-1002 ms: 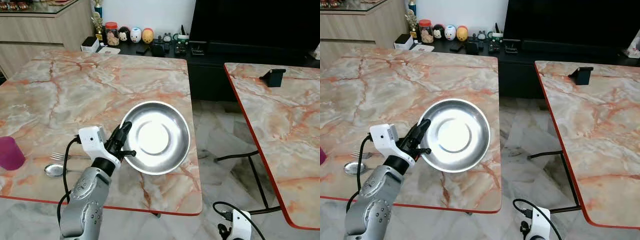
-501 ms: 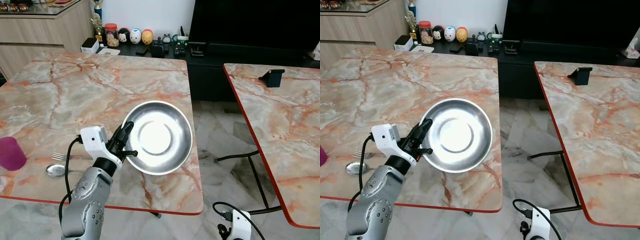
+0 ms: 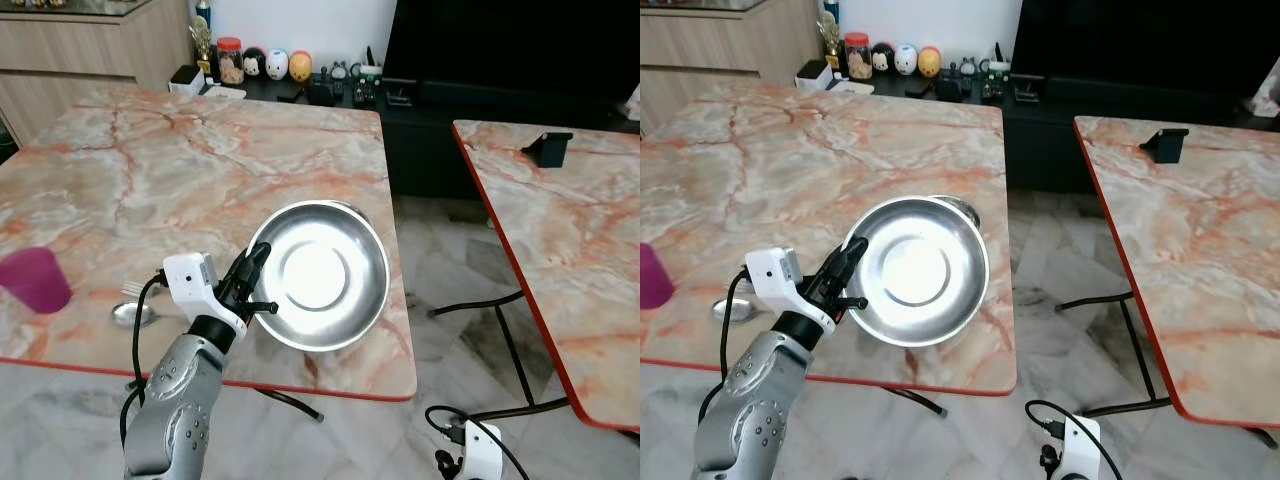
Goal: Setting the table
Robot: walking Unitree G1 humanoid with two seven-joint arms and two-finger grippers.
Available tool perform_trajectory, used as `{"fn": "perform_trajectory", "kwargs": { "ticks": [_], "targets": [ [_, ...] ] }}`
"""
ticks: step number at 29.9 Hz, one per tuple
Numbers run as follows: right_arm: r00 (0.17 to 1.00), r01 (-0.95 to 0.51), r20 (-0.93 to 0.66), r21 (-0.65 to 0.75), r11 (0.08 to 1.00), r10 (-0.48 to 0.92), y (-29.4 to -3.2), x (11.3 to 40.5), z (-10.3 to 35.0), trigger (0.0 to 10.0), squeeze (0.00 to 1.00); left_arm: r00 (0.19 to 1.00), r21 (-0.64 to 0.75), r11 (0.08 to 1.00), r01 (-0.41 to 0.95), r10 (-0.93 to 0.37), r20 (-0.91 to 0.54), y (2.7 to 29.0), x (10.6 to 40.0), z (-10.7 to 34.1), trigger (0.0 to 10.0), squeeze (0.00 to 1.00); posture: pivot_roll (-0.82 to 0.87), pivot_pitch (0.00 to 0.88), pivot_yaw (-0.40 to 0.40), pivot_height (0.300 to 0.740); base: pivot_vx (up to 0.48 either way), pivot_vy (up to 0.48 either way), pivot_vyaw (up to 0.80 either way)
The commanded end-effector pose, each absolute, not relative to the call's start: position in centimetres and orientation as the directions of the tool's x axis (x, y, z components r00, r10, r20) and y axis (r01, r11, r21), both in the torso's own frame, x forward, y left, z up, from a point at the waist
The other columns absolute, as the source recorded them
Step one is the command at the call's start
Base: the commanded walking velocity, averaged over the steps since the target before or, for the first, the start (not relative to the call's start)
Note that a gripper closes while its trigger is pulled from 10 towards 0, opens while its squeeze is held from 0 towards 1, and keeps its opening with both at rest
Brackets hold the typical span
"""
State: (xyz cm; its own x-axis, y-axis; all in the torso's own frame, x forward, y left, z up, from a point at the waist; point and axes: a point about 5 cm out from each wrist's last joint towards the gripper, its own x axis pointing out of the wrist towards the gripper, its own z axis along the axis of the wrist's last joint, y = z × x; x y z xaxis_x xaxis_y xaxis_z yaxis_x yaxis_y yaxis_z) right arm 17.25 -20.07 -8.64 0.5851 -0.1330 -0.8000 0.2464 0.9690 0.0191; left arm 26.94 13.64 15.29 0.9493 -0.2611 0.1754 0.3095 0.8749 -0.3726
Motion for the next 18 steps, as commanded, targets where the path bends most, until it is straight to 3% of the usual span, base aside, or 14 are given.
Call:
{"fn": "perform_trajectory", "kwargs": {
  "ticks": [1,9,18],
  "targets": [
    [0.579,0.25,-0.803,0.013,0.968,-0.139,-20.16,16.91,-8.77,10.0,0.0,0.937,-0.377,0.861,0.342,-0.284,0.203,13.22,26.98,15.67,10.0,0.0,0.09,0.0,-0.063,0.74,-0.27,0.0,0.0],
    [0.58,0.26,-0.802,0.017,0.965,-0.142,-20.07,16.97,-8.75,10.0,0.0,0.933,-0.365,0.862,0.352,-0.294,0.207,12.96,27.2,15.86,10.0,0.0,0.08,0.0,-0.056,0.74,-0.266,0.0,0.0],
    [0.582,0.259,-0.8,0.016,0.966,-0.143,-20.19,17.1,-8.68,10.0,0.0,0.94,-0.348,0.877,0.332,-0.277,0.199,13.02,27.27,15.85,10.0,0.0,0.09,0.0,-0.065,0.74,0.0,0.0,0.0]
  ]
}}
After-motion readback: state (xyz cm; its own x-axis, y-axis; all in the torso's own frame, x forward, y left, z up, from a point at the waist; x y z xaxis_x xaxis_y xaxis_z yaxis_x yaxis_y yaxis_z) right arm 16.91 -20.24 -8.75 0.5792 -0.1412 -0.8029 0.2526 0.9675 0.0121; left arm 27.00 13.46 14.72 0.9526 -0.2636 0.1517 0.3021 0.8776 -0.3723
